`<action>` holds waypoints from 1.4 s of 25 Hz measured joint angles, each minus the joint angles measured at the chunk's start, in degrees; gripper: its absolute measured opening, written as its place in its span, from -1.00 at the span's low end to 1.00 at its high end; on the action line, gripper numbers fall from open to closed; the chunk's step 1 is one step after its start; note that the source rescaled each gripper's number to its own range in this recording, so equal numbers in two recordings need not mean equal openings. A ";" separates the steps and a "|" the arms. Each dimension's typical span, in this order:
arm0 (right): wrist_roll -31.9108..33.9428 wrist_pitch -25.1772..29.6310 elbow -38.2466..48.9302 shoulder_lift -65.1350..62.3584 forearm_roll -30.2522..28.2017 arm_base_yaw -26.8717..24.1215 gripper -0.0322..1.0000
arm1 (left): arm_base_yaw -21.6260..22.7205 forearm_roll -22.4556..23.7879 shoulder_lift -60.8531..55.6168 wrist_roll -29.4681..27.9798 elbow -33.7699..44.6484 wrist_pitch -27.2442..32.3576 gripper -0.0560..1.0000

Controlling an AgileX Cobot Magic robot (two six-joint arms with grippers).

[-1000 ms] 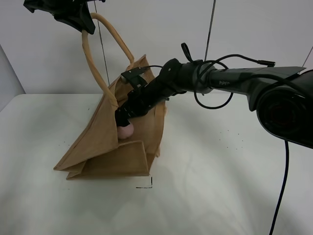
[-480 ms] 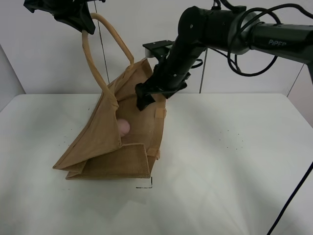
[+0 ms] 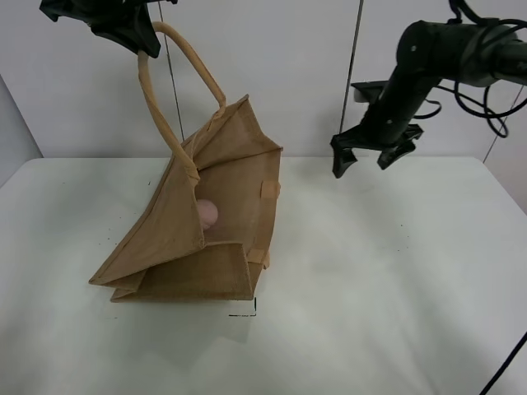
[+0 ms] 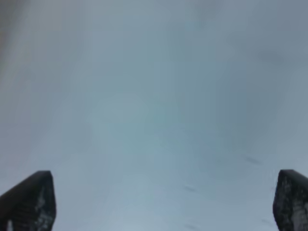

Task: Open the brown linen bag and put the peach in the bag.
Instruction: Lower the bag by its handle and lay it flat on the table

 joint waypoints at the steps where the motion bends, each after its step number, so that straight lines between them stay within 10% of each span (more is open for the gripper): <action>1: 0.05 0.28 0.00 0.00 -0.17 -2.13 1.00 | 0.00 0.00 0.00 0.00 0.00 0.00 -0.89; 15: 0.70 4.87 6.06 -5.24 -0.95 -12.13 1.00 | 0.00 0.00 0.00 0.00 0.00 0.00 -0.89; 35: 0.70 0.60 74.44 -74.91 -1.16 -12.13 1.00 | 0.00 -0.07 0.00 0.00 0.00 0.00 -0.89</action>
